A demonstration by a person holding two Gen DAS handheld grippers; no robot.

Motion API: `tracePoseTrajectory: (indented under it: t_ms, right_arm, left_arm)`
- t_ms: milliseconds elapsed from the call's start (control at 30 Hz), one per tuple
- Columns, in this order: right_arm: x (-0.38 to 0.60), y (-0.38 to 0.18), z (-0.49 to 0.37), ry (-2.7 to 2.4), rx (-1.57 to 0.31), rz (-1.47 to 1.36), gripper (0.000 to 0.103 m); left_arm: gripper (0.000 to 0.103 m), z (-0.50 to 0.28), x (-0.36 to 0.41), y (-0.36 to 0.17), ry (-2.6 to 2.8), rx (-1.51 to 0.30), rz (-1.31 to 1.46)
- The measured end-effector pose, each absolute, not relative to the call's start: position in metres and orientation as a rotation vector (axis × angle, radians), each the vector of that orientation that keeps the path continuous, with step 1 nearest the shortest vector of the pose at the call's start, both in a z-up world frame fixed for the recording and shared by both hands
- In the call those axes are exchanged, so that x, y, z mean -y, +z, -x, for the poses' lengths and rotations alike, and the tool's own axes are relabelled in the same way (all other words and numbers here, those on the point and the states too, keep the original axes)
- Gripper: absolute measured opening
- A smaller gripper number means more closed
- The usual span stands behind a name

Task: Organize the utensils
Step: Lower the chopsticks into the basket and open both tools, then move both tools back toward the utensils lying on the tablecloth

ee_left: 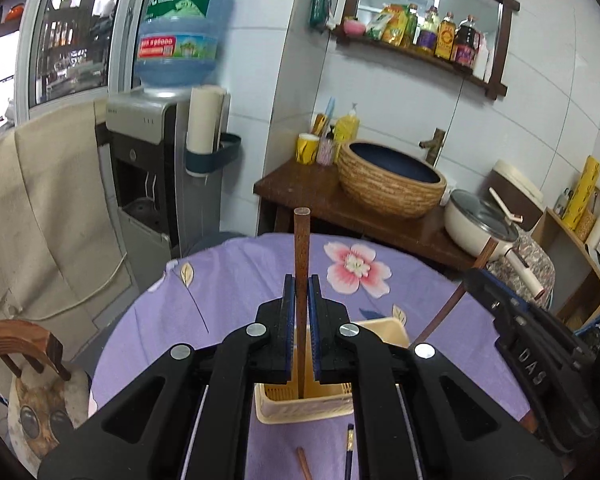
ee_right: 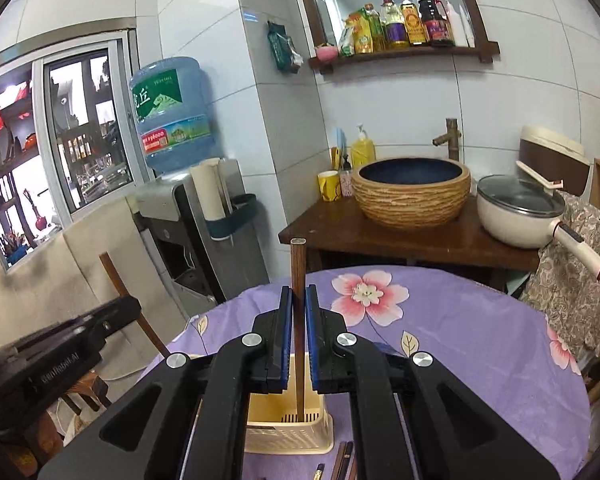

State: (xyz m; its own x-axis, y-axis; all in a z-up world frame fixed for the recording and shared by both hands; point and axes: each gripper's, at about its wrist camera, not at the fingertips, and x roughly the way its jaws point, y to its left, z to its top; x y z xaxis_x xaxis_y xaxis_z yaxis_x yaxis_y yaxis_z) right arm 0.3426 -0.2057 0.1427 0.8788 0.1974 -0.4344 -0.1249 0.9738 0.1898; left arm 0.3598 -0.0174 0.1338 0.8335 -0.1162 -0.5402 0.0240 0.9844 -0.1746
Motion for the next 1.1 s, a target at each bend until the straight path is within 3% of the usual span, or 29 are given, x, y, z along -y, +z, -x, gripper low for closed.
tracePoseTrajectory:
  t_ms: [567, 600, 667, 733, 767, 800, 867, 1100]
  right_arm:
    - [0.209, 0.135, -0.346, 0.143, -0.458, -0.128, 0.009]
    - [0.209, 0.134, -0.345, 0.149, -0.459, -0.128, 0.012]
    - [0.210, 0.134, -0.342, 0.161, -0.451, -0.121, 0.034]
    - [0.208, 0.134, -0.336, 0.144, -0.425, -0.097, 0.044]
    - [0.208, 0.134, -0.333, 0.138, -0.414, -0.080, 0.044]
    - [0.207, 0.134, -0.330, 0.139, -0.410, -0.071, 0.045]
    - [0.208, 0.134, -0.322, 0.136, -0.403, -0.070, 0.054]
    - [0.211, 0.118, -0.291, 0.151, -0.446, -0.046, 0.062]
  left_arm:
    - [0.007, -0.364, 0.015, 0.099, -0.084, -0.653, 0.180]
    - [0.007, -0.364, 0.015, 0.099, -0.084, -0.653, 0.181]
    - [0.008, -0.362, 0.014, 0.097, -0.083, -0.655, 0.179]
    - [0.010, -0.360, 0.014, 0.096, -0.089, -0.659, 0.175]
    - [0.018, -0.358, 0.014, 0.095, -0.091, -0.659, 0.173]
    - [0.035, -0.355, 0.014, 0.094, -0.093, -0.656, 0.175]
    - [0.060, -0.346, 0.012, 0.094, -0.109, -0.639, 0.197]
    - [0.076, -0.301, 0.009, 0.087, -0.139, -0.590, 0.167]
